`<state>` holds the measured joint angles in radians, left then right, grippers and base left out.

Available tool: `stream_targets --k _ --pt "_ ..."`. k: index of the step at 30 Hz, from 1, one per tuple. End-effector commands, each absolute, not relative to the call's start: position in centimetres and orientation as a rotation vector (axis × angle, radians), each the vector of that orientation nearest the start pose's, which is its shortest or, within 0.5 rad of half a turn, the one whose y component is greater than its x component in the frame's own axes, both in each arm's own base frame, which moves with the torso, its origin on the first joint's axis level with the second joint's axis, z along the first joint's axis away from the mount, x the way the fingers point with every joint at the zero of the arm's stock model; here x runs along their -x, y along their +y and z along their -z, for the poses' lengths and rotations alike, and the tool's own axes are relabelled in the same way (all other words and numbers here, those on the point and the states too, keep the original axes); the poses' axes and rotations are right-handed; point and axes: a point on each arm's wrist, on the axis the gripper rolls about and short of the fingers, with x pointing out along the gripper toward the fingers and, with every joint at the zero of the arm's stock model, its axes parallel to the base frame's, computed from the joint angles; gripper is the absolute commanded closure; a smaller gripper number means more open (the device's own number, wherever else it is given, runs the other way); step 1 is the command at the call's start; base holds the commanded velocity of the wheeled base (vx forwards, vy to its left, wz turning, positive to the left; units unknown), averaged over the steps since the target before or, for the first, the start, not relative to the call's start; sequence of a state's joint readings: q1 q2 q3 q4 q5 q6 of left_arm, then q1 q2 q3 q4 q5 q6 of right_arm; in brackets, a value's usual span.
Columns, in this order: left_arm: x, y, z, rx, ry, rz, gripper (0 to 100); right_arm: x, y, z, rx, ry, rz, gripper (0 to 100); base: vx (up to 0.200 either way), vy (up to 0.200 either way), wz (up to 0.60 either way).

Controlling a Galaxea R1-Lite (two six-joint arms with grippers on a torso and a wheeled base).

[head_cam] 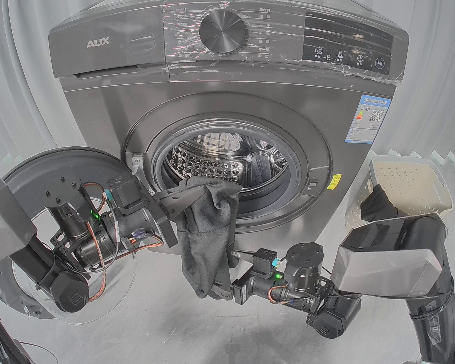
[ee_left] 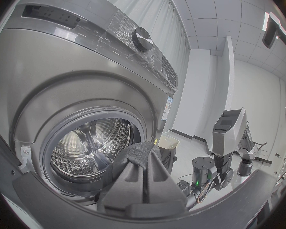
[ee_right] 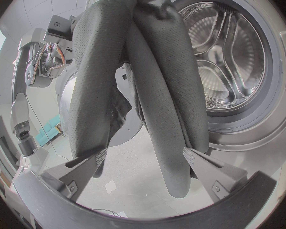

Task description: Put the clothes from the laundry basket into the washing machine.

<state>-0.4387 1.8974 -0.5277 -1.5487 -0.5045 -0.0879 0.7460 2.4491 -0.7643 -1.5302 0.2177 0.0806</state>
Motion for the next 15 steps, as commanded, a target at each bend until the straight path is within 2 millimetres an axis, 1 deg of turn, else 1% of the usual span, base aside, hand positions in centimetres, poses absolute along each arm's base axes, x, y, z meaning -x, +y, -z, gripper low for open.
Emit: stream_targets --k 1,3,4,6,10,12,15 --pt "-27.1 -13.7 -14.5 0.075 -0.141 0.941 100 -27.8 26.8 0.9 -0.034 0.201 -0.961 0 0.0 0.0 0.0" --pt "-27.2 -13.4 -14.5 0.073 -0.141 0.933 100 -28.0 26.1 1.0 -0.033 0.21 -0.947 0 0.0 0.0 0.0" --pt "-27.2 -13.4 -14.5 0.073 -0.141 0.933 100 -28.0 26.1 1.0 -0.033 0.21 -0.947 0 0.0 0.0 0.0" --pt "-27.2 -13.3 -14.6 0.073 -0.144 0.931 100 -28.7 24.5 1.1 -0.03 0.227 -0.904 0 0.0 0.0 0.0" --pt "-27.1 -13.3 -14.7 0.072 -0.148 0.935 100 -30.4 22.3 1.4 -0.032 0.231 -0.836 0 0.0 0.0 0.0" --pt "-27.0 -13.3 -14.8 0.071 -0.151 0.936 100 -31.1 21.6 1.4 -0.035 0.225 -0.818 0 0.0 0.0 0.0" --pt "-26.9 -13.3 -14.9 0.071 -0.155 0.938 100 -31.8 21.3 1.3 -0.038 0.215 -0.803 0 0.0 0.0 0.0"
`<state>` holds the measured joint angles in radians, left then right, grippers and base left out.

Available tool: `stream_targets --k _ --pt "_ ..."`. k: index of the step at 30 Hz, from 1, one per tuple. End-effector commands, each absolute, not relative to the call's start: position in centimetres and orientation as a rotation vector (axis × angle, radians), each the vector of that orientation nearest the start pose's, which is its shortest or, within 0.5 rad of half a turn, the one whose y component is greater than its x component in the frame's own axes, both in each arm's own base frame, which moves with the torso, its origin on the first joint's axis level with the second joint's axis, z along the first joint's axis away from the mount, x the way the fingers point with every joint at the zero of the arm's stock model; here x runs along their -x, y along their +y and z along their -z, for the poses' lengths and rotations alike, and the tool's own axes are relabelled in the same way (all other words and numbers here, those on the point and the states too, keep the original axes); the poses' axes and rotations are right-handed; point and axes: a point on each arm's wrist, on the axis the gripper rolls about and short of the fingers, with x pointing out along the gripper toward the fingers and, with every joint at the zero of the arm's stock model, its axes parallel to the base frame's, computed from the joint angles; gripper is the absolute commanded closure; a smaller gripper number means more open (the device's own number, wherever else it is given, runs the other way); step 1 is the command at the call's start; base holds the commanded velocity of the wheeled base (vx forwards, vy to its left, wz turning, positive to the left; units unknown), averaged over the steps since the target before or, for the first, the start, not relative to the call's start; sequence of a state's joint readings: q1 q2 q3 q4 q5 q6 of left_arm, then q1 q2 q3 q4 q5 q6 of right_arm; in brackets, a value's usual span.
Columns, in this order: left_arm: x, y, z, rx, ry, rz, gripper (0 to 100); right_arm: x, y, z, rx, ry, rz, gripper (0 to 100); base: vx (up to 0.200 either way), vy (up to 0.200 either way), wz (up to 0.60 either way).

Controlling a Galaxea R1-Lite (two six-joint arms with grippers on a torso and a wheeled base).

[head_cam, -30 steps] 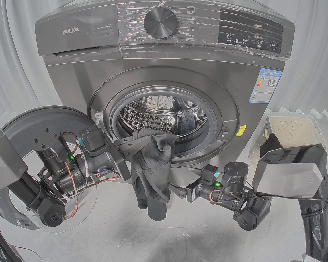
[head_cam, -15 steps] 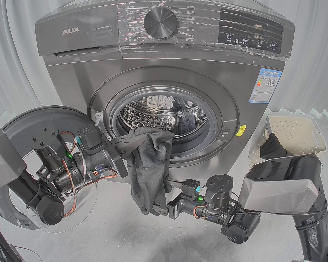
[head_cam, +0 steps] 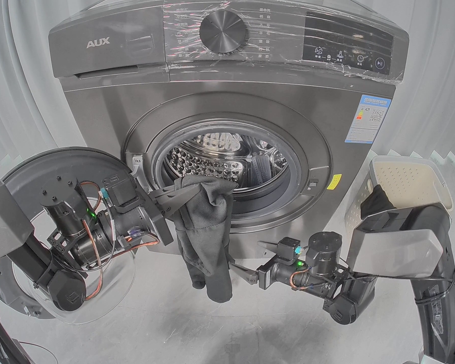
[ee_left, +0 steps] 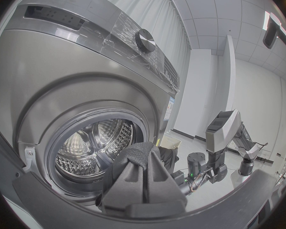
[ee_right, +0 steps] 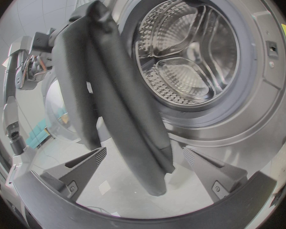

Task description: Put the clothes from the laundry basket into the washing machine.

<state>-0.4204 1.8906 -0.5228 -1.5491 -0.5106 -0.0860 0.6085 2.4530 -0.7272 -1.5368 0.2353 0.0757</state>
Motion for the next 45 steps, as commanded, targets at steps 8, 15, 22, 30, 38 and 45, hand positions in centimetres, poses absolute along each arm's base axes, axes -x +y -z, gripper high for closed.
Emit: stream_targets --k 8,15,22,30,38,45 --pt "-26.8 -13.4 -14.9 0.071 -0.155 0.944 100 -34.5 22.6 3.4 -0.034 0.204 -0.797 0 0.0 0.0 0.0" --pt "-26.8 -13.5 -14.9 0.07 -0.154 0.947 100 -36.0 23.9 4.8 0.005 0.176 -0.807 0 0.0 0.0 0.0" --pt "-26.6 -13.5 -14.8 0.069 -0.149 0.946 100 -38.1 25.2 4.8 -0.003 0.108 -0.808 0 0.0 0.0 0.0" --pt "-26.6 -13.4 -14.7 0.068 -0.145 0.946 100 -37.7 27.4 4.7 -0.008 0.068 -0.869 0 0.0 0.0 0.0" --pt "-26.4 -13.4 -14.7 0.067 -0.142 0.948 100 -38.4 29.3 4.3 -0.022 -0.01 -0.896 100 0.0 0.0 0.0" --pt "-26.4 -13.0 -14.4 0.068 -0.129 0.935 100 -38.1 27.9 4.5 -0.02 -0.001 -0.876 100 0.0 0.0 0.0"
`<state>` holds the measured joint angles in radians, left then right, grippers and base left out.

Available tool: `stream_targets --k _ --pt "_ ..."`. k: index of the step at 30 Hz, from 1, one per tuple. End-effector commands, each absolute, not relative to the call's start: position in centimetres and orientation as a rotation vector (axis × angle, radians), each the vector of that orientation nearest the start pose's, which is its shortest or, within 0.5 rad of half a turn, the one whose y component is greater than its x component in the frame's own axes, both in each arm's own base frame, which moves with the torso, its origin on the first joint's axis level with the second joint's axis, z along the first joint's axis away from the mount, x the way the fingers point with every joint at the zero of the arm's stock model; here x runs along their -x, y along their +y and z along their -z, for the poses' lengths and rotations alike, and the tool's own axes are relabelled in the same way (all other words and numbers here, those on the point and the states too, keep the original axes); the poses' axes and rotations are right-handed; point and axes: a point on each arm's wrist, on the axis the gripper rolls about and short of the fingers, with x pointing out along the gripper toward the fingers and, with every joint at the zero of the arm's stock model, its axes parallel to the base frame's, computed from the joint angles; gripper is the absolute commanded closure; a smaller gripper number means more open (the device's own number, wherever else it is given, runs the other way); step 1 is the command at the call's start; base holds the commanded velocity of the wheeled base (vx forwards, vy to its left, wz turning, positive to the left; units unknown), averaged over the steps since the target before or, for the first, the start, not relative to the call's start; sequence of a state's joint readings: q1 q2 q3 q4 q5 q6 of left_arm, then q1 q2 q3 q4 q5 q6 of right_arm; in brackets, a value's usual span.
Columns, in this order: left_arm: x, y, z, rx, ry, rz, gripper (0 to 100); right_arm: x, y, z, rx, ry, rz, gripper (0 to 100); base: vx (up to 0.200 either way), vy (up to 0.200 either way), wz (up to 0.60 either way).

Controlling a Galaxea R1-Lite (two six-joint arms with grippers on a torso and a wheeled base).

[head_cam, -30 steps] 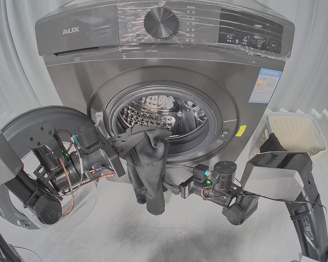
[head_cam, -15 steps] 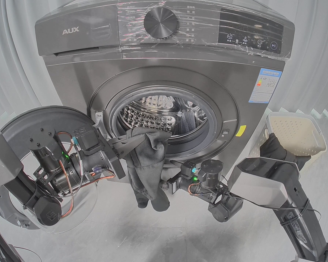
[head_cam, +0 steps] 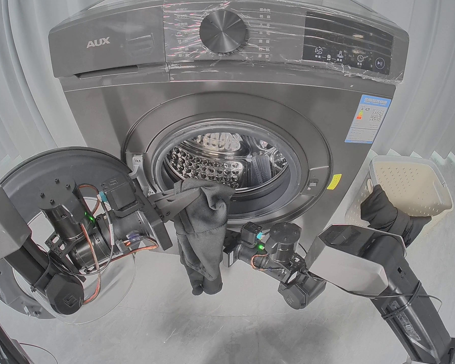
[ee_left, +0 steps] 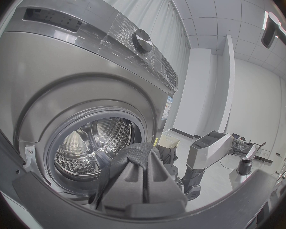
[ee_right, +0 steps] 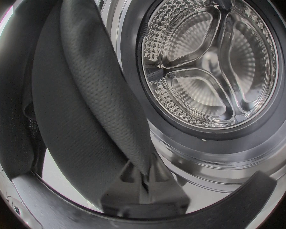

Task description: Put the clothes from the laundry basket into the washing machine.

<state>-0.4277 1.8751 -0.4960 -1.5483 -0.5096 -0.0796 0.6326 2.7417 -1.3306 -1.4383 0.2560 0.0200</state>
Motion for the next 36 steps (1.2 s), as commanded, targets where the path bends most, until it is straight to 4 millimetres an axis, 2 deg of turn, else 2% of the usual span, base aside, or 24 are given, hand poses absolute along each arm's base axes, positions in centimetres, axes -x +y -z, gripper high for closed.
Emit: stream_targets --k 1,5,10,11,12,14,18,19,20,23,25,26,28,31,36 --pt "-26.4 -13.0 -14.4 0.068 -0.126 0.934 100 -38.0 27.3 4.1 -0.02 0.002 -0.867 100 0.0 0.0 0.0" --pt "-26.4 -12.6 -14.3 0.069 -0.122 0.921 100 -37.5 24.4 1.3 -0.022 0.008 -0.821 100 0.0 0.0 0.0" --pt "-26.1 -11.9 -14.5 0.069 -0.122 0.902 100 -36.4 20.5 -3.0 -0.023 0.002 -0.758 100 0.0 0.0 0.0" --pt "-26.1 -11.9 -14.5 0.069 -0.122 0.902 100 -36.4 20.5 -3.0 -0.023 0.002 -0.758 100 0.0 0.0 0.0" --pt "-25.8 -11.4 -14.6 0.07 -0.123 0.891 100 -35.3 19.0 -4.5 -0.022 0.012 -0.744 100 0.0 0.0 0.0" --pt "-25.5 -10.9 -14.6 0.066 -0.119 0.874 100 -33.6 17.9 -5.6 -0.02 0.032 -0.745 100 0.0 0.0 0.0" --pt "-25.2 -9.9 -14.7 0.069 -0.114 0.844 100 -31.0 16.3 -7.4 -0.021 0.047 -0.743 100 0.0 0.0 0.0" --pt "-25.2 -9.9 -14.7 0.069 -0.114 0.844 100 -31.0 16.3 -7.4 -0.021 0.047 -0.743 100 0.0 0.0 0.0" --pt "-25.4 -9.5 -14.8 0.069 -0.119 0.825 100 -29.8 15.7 -8.4 -0.025 0.038 -0.754 100 0.0 0.0 0.0" --pt "-25.7 -9.3 -15.0 0.059 -0.131 0.814 100 -28.8 15.2 -9.2 -0.03 0.017 -0.756 100 0.0 0.0 0.0" --pt "-25.9 -9.0 -15.5 0.067 -0.151 0.799 100 -27.5 14.3 -9.7 -0.036 0.024 -0.75 100 0.0 0.0 0.0" --pt "-25.9 -9.0 -15.5 0.067 -0.151 0.799 100 -27.4 14.2 -9.7 -0.036 0.025 -0.75 100 0.0 0.0 0.0" --pt "-26.2 -8.7 -15.8 0.063 -0.166 0.782 100 -26.0 13.5 -9.4 -0.035 0.066 -0.747 100 0.0 0.0 0.0" --pt "-26.2 -8.4 -16.4 0.059 -0.192 0.773 100 -25.7 13.2 -9.6 -0.04 0.067 -0.738 100 0.0 0.0 0.0" --pt "-25.6 -8.2 -17.4 0.056 -0.231 0.768 100 -25.7 12.2 -11.5 -0.071 0.0 -0.706 100 0.0 0.0 0.0"
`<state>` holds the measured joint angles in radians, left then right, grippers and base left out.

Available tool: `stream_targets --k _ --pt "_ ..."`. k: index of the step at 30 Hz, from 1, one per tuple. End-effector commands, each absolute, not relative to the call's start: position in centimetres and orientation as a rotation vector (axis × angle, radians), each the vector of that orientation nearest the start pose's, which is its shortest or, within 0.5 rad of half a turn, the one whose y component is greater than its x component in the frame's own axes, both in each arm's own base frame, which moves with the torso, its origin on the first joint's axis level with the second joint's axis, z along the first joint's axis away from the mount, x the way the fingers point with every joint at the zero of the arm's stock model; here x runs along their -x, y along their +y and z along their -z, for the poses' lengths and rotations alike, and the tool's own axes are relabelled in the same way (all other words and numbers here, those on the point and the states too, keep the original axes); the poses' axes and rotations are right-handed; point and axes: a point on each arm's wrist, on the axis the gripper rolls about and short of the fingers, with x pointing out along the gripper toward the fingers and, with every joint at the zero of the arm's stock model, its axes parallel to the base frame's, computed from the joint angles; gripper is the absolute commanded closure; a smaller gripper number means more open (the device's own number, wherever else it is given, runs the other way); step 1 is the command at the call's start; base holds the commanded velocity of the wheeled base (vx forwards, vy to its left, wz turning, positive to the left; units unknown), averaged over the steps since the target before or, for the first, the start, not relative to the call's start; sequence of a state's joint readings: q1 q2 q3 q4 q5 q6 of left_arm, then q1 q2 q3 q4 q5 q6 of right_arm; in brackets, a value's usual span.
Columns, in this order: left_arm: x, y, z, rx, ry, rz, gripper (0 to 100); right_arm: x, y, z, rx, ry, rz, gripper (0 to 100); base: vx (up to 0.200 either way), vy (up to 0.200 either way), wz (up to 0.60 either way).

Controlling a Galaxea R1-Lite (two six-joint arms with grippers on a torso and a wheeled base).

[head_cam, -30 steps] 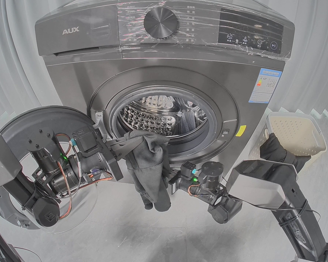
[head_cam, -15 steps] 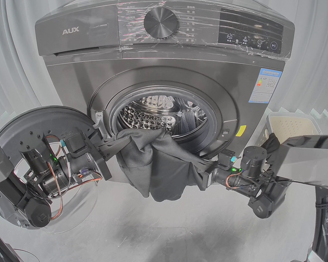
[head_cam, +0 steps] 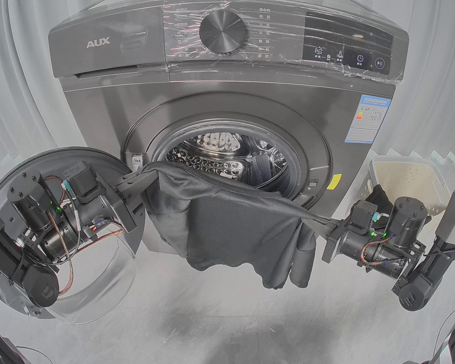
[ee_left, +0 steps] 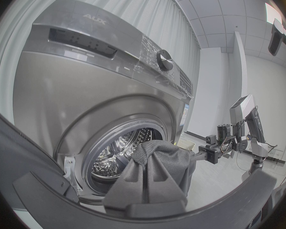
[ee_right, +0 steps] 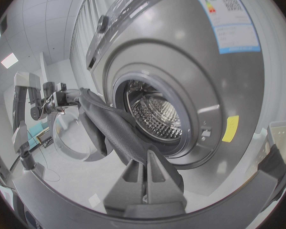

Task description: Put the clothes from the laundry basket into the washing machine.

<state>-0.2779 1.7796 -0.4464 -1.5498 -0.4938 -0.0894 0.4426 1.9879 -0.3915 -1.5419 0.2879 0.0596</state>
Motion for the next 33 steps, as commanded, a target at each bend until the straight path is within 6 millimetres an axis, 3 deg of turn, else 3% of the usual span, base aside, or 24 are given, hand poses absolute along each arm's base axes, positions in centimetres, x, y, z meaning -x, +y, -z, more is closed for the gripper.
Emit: stream_targets --k 1,6,12,23,24,33 --pt "-25.4 -8.2 -17.6 0.056 -0.236 0.769 100 -25.6 12.1 -11.8 -0.074 -0.008 -0.705 100 0.0 0.0 0.0" --pt "-24.9 -8.0 -18.0 0.054 -0.25 0.766 100 -24.3 11.8 -13.2 -0.106 -0.043 -0.713 100 0.0 0.0 0.0" --pt "-24.7 -7.8 -17.9 0.056 -0.244 0.742 100 -24.3 11.8 -15.8 -0.123 -0.152 -0.653 100 0.0 0.0 0.0" --pt "-23.1 -7.3 -20.1 0.055 -0.331 0.73 100 -23.4 12.6 -17.4 -0.14 -0.216 -0.647 100 0.0 0.0 0.0" --pt "-22.6 -7.2 -20.6 0.055 -0.351 0.73 100 -23.1 13.4 -17.8 -0.148 -0.236 -0.677 100 0.0 0.0 0.0" --pt "-22.6 -7.1 -20.8 0.052 -0.36 0.728 100 -21.9 14.7 -19.3 -0.179 -0.288 -0.692 100 0.0 0.0 0.0"
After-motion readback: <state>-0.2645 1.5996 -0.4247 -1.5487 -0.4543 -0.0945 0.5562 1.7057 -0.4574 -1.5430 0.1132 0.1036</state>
